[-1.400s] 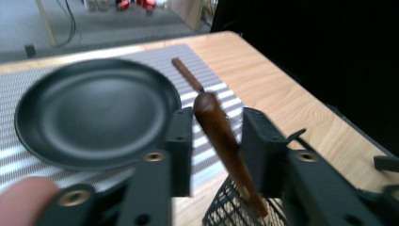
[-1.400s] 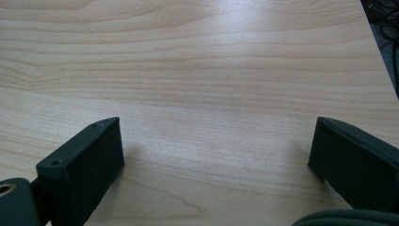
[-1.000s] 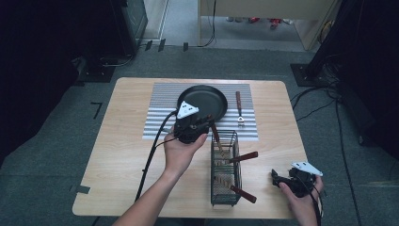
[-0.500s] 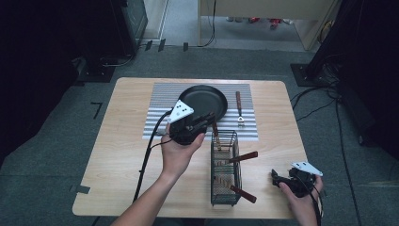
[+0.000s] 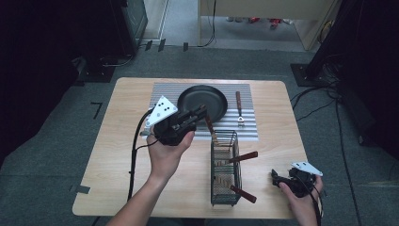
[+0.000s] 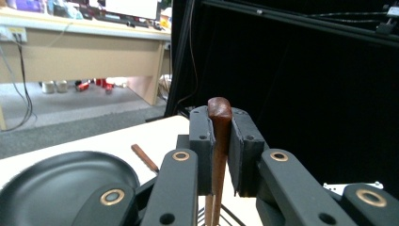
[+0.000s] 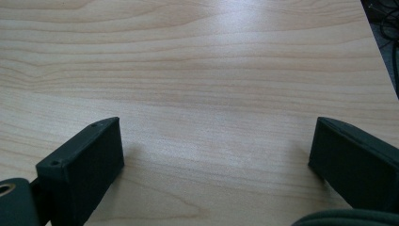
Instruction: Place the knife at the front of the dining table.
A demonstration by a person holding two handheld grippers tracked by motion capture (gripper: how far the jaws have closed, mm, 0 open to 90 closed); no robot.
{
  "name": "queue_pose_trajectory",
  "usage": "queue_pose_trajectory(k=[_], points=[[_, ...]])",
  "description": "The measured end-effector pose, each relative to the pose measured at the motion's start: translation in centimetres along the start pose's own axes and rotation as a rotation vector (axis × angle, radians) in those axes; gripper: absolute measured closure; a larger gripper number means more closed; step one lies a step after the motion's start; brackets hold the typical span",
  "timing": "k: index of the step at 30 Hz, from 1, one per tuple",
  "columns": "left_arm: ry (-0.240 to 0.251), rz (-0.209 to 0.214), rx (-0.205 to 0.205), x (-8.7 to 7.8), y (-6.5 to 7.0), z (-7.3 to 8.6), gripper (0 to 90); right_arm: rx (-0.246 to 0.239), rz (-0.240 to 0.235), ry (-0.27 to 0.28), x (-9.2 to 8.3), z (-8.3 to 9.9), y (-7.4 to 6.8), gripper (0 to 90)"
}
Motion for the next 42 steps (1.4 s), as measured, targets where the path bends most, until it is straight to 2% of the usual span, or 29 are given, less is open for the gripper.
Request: queue_pose_trajectory(k=[4, 5, 9, 10, 12, 13, 14, 18, 19, 20, 21, 22, 23, 24, 25, 28, 29, 30, 31, 33, 34, 36, 37, 38, 42], points=[[0.036, 0.005, 0.004, -1.3, 0.2, -1.0, 82.5, 0.001, 0.000, 0.000, 0.0, 0.0, 0.0, 3.2], [0.061, 0.008, 0.005, -2.2, 0.3, -1.7, 82.5, 0.000, 0.000, 0.000, 0.0, 0.0, 0.0, 3.2], [0.089, 0.008, 0.000, -3.3, 0.0, -2.6, 82.5, 0.001, 0.000, 0.000, 0.0, 0.0, 0.0, 3.2], [0.106, -0.005, -0.002, -3.9, -0.4, -3.1, 82.5, 0.000, 0.000, -0.001, 0.0, 0.0, 0.0, 3.2], [0.107, -0.011, -0.001, -4.2, -0.7, -3.2, 82.5, 0.000, 0.000, -0.001, 0.0, 0.0, 0.0, 3.2], [0.115, -0.027, -0.004, -4.7, -1.4, -3.4, 82.5, 0.000, 0.000, -0.001, 0.0, 0.0, 0.0, 3.2], [0.115, -0.027, -0.004, -4.7, -1.4, -3.4, 82.5, 0.000, 0.000, -0.001, 0.0, 0.0, 0.0, 3.2], [0.114, -0.067, -0.015, -5.5, -3.2, -3.2, 82.5, 0.000, 0.000, 0.000, 0.0, 0.0, 0.0, 3.2], [0.109, -0.085, -0.020, -5.8, -4.2, -2.9, 82.5, 0.001, 0.000, 0.000, 0.0, 0.0, 0.0, 3.2], [0.109, -0.085, -0.020, -5.8, -4.2, -2.9, 82.5, 0.001, 0.000, 0.000, 0.0, 0.0, 0.0, 3.2], [0.100, -0.100, -0.026, -6.1, -5.1, -2.6, 82.5, 0.001, 0.000, 0.000, 0.0, 0.0, 0.0, 3.2], [0.100, -0.100, -0.026, -6.1, -5.1, -2.6, 82.5, 0.001, 0.000, 0.000, 0.0, 0.0, 0.0, 3.2], [0.088, -0.121, -0.029, -6.3, -5.9, -2.3, 82.5, 0.000, 0.000, 0.000, 0.0, 0.0, 0.0, 3.2], [0.088, -0.121, -0.029, -6.3, -5.9, -2.3, 82.5, 0.001, 0.000, 0.000, 0.0, 0.0, 0.0, 3.2], [0.079, -0.137, -0.034, -6.5, -6.8, -1.9, 82.5, 0.000, 0.000, 0.000, 0.0, 0.0, 0.0, 3.2], [0.067, -0.167, -0.030, -6.5, -7.6, -1.6, 82.5, 0.000, 0.000, 0.000, 0.0, 0.0, 0.0, 3.2], [0.048, -0.207, -0.010, -6.6, -8.6, -1.2, 82.5, 0.001, 0.001, -0.001, 0.0, 0.0, 0.0, 3.2], [0.034, -0.225, -0.003, -6.5, -9.1, -1.0, 82.5, 0.001, 0.001, -0.001, 0.0, 0.0, 0.0, 3.2], [0.034, -0.225, -0.003, -6.5, -9.1, -1.0, 82.5, 0.001, 0.001, -0.001, 0.0, 0.0, 0.0, 3.2], [0.016, -0.253, 0.002, -6.5, -10.0, -0.6, 82.5, 0.001, 0.001, -0.001, 0.0, 0.0, 0.0, 3.2], [-0.005, -0.274, 0.001, -6.4, -11.0, -0.2, 82.5, 0.000, 0.001, -0.001, 0.0, 0.0, 0.0, 3.2], [-0.017, -0.283, 0.003, -6.3, -11.5, 0.0, 82.6, 0.001, 0.000, -0.001, 0.0, 0.0, 0.0, 3.2], [-0.039, -0.306, 0.006, -6.0, -12.4, 0.5, 82.5, 0.001, 0.001, -0.001, 0.0, 0.0, 0.0, 3.2], [-0.039, -0.306, 0.006, -6.0, -12.4, 0.5, 82.6, 0.001, 0.001, -0.001, 0.0, 0.0, 0.0, 3.2], [-0.089, -0.351, 0.011, -5.1, -14.4, 1.4, 82.6, 0.000, 0.001, -0.001, 0.0, 0.0, 0.0, 3.2]])
Point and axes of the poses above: each handheld gripper's, and its own axes: x roughly forward along the jaws, z roughly out of its underside, y roughly to its right, the point moved 10 cm from there along x, roughly forward along the jaws, and after that the axes turned 2 degrees about -x, right-handed, at the moved point
